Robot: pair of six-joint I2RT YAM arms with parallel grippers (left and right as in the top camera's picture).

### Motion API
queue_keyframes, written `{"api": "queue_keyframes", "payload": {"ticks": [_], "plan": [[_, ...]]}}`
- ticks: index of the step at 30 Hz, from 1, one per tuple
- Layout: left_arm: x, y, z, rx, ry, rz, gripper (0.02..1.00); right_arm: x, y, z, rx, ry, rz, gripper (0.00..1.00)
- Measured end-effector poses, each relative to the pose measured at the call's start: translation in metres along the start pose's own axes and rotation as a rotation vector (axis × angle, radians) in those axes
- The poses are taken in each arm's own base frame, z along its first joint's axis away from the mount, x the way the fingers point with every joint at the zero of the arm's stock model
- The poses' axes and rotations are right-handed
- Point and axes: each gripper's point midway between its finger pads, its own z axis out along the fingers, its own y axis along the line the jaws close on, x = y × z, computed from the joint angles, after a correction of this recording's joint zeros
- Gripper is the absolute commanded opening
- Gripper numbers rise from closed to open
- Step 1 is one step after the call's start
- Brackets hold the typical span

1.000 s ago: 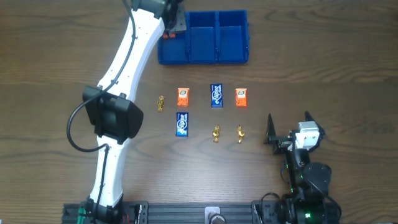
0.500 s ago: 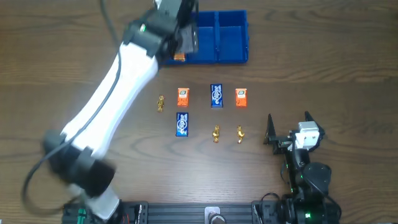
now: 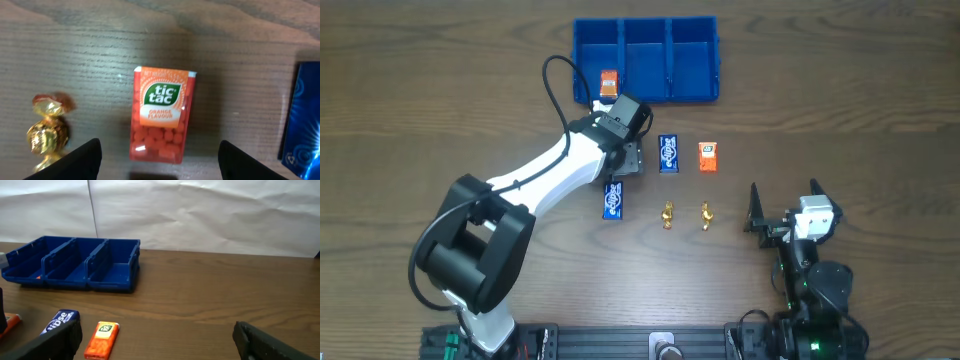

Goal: Sort Candies Into Trays

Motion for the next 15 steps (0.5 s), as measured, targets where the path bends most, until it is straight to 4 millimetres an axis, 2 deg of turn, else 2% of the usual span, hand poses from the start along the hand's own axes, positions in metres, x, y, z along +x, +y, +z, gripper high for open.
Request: {"api": "queue_keyframes", "payload": {"ticks": [2, 7, 9, 11, 12, 15], "plan": [[-0.004, -0.005, 0.007, 0.015, -0.014, 0.020, 0.713, 0.000, 0.000, 0.000, 0.000, 0.000, 0.000, 0.998], [0.001, -0.003, 0.021, 0.013, 0.017, 0.038, 0.645, 0.000, 0.000, 0.000, 0.000, 0.000, 0.000, 0.998], [0.000, -0.001, 0.022, 0.014, 0.018, 0.036, 0.564, 0.000, 0.000, 0.000, 0.000, 0.000, 0.000, 0.998], [-0.002, 0.001, 0.022, 0.018, 0.021, 0.027, 0.393, 0.000, 0.000, 0.000, 0.000, 0.000, 0.000, 0.998], [-0.002, 0.002, 0.023, 0.021, 0.024, 0.024, 0.349, 0.000, 0.000, 0.000, 0.000, 0.000, 0.000, 0.998], [-0.002, 0.001, 0.023, 0.027, 0.028, 0.027, 0.316, 0.000, 0.000, 0.000, 0.000, 0.000, 0.000, 0.998]]}}
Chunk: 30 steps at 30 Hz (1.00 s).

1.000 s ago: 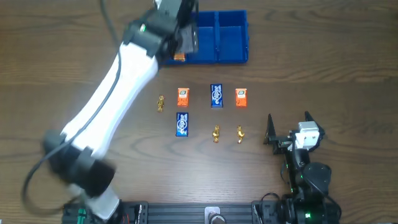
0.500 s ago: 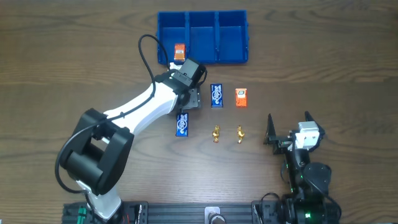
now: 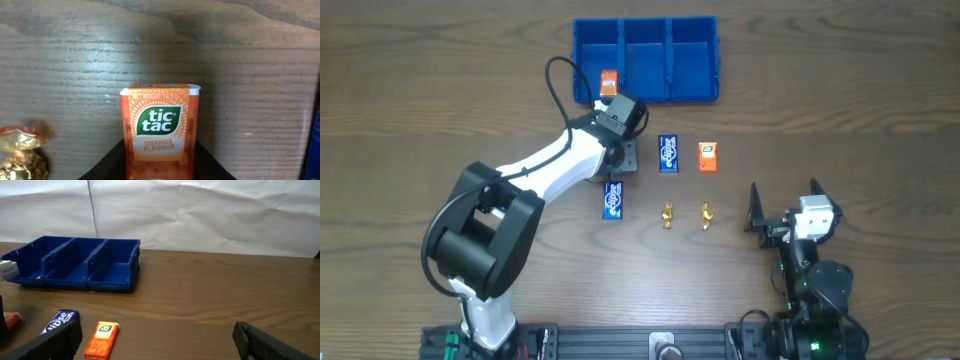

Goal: Sort Candies Into Trays

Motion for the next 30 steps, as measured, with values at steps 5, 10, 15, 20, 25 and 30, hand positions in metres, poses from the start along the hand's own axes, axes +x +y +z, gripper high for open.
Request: {"api": "queue_keyframes", "payload": {"ticks": [5, 10, 15, 20, 25, 30], "plan": [[-0.030, -0.008, -0.035, 0.006, -0.057, 0.018, 0.314, 0.000, 0.000, 0.000, 0.000, 0.000, 0.000, 0.998], [-0.161, -0.029, -0.232, 0.070, -0.521, 0.036, 0.327, 0.000, 0.000, 0.000, 0.000, 0.000, 0.000, 0.998], [-0.196, -0.002, -0.219, -0.039, -0.475, 0.032, 0.327, 0.000, 0.000, 0.000, 0.000, 0.000, 0.000, 0.998], [-0.197, 0.017, -0.109, -0.087, -0.254, 0.021, 0.336, 0.000, 0.000, 0.000, 0.000, 0.001, 0.000, 0.998], [-0.202, 0.020, -0.103, -0.046, -0.240, 0.003, 0.402, 0.000, 0.000, 0.000, 0.000, 0.000, 0.000, 0.998], [-0.205, 0.023, -0.104, -0.040, -0.246, -0.006, 0.768, 0.000, 0.000, 0.000, 0.000, 0.000, 0.000, 0.998]]}}
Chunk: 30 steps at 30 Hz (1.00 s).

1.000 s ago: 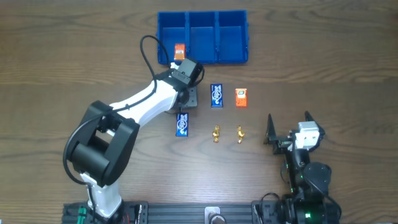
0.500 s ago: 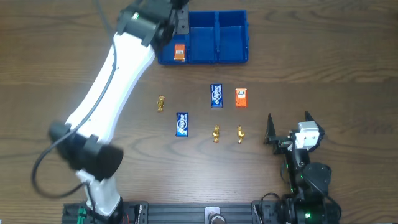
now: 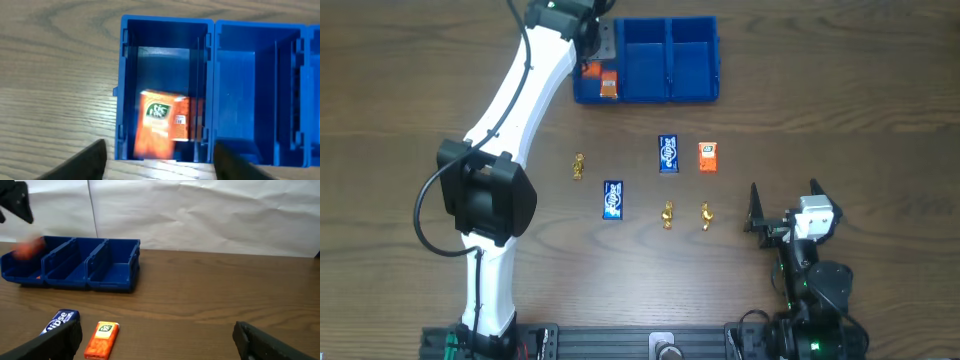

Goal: Sort Candies Into Trays

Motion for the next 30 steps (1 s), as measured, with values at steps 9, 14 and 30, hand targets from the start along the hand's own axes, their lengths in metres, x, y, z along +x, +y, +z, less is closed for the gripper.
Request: {"api": "queue_keyframes", "payload": {"ticks": [9, 14, 30], "plan": [[0.052, -0.120, -0.052, 0.122, 0.004, 0.095, 0.768, 0.000, 0.000, 0.000, 0.000, 0.000, 0.000, 1.000], [0.151, -0.211, -0.091, 0.186, 0.097, 0.165, 0.752, 0.000, 0.000, 0.000, 0.000, 0.000, 0.000, 0.998], [0.237, -0.221, 0.032, 0.075, 0.355, 0.082, 0.720, 0.000, 0.000, 0.000, 0.000, 0.000, 0.000, 0.998]]}}
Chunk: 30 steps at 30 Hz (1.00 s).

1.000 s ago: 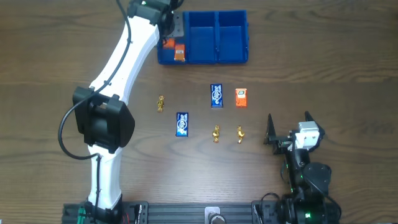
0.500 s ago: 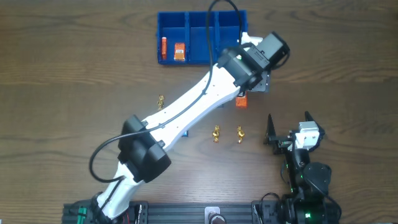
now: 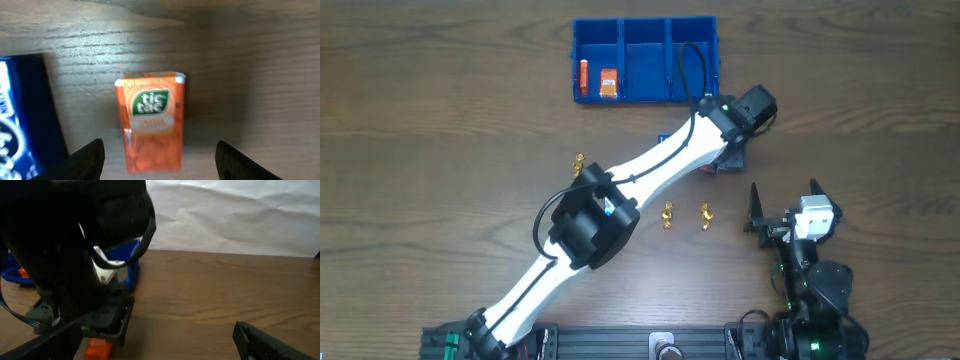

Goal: Sort Candies Into Trays

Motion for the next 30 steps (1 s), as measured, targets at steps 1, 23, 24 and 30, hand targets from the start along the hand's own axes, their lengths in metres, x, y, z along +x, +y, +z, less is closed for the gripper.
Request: {"api": "queue_keyframes", "payload": {"ticks": [1, 23, 24, 30], "plan": [[0.000, 0.002, 0.005, -0.004, 0.008, -0.004, 0.715, 0.000, 0.000, 0.000, 0.000, 0.000, 0.000, 0.998], [-0.140, 0.120, -0.204, 0.063, -0.453, -0.170, 0.310, 0.000, 0.000, 0.000, 0.000, 0.000, 0.000, 0.998], [-0.159, 0.158, -0.225, 0.038, -0.508, -0.216, 0.308, 0.000, 0.000, 0.000, 0.000, 0.000, 0.000, 0.998], [-0.181, 0.230, -0.150, -0.115, -0.379, -0.183, 0.323, 0.000, 0.000, 0.000, 0.000, 0.000, 0.000, 0.998]]}}
